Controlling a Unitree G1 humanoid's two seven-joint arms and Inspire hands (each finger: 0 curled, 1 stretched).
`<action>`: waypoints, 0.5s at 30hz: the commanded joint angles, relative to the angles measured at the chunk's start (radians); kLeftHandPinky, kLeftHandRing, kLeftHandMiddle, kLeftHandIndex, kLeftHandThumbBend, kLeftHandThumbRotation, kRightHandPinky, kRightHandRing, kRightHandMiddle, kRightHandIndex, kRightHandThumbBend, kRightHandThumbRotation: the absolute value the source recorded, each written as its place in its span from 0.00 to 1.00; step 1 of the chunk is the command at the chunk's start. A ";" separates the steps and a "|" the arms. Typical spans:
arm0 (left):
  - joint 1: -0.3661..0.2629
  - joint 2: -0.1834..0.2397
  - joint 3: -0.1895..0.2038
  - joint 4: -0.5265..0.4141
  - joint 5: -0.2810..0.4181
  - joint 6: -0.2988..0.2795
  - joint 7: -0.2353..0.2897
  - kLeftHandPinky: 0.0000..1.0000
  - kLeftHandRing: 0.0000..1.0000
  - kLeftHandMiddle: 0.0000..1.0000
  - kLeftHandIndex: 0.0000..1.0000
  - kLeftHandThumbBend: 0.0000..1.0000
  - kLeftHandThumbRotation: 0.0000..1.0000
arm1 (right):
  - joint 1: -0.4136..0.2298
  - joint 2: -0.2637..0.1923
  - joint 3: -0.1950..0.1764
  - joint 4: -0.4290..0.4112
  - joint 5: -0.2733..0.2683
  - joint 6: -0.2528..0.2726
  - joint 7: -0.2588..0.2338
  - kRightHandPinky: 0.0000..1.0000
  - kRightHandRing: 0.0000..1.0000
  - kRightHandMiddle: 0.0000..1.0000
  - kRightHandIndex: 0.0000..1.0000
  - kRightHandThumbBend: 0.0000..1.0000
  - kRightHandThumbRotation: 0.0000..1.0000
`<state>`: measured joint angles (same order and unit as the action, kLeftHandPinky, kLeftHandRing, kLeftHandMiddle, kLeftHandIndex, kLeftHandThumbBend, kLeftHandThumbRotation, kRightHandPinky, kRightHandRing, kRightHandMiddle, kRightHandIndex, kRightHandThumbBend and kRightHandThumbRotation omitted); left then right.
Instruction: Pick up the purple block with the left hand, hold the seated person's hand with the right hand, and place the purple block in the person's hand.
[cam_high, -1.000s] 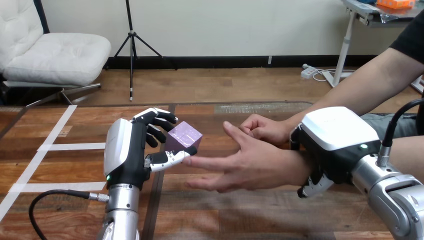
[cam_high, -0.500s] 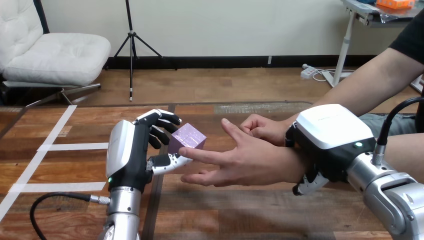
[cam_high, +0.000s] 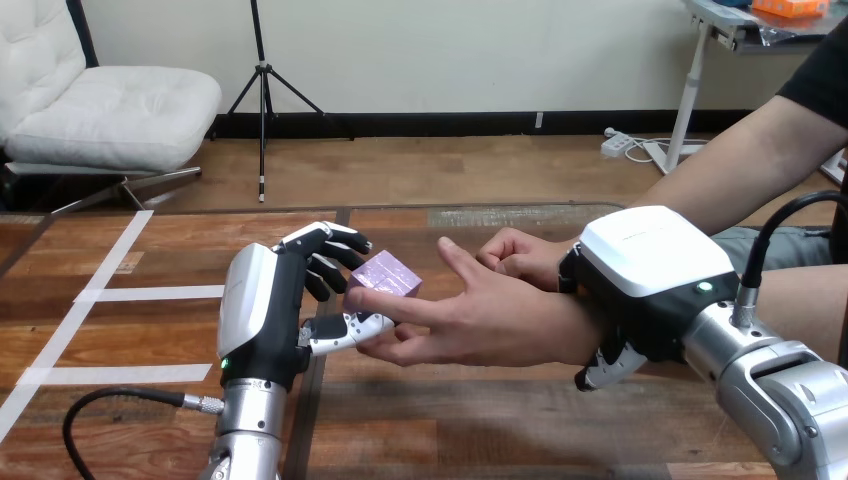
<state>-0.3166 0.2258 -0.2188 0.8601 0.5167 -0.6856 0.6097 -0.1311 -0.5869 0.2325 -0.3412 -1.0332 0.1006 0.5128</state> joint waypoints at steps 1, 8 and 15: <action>-0.022 0.006 0.006 -0.075 -0.002 -0.029 -0.005 0.37 0.43 0.51 0.56 0.68 0.00 | -0.079 0.030 0.018 -0.008 0.007 -0.016 -0.010 0.16 0.22 0.31 0.50 0.78 0.00; -0.015 0.002 0.008 -0.086 -0.006 -0.031 -0.016 0.38 0.43 0.52 0.56 0.68 0.00 | -0.086 0.035 0.029 -0.004 0.003 -0.017 -0.008 0.15 0.22 0.31 0.50 0.78 0.00; -0.010 0.002 0.007 -0.093 0.000 -0.026 -0.019 0.38 0.44 0.52 0.56 0.68 0.00 | -0.092 0.043 0.035 -0.003 0.007 -0.016 -0.008 0.14 0.21 0.30 0.50 0.78 0.00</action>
<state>-0.3029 0.2256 -0.2186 0.8217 0.5167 -0.6949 0.5918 -0.1484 -0.5759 0.2495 -0.3394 -1.0346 0.1007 0.5154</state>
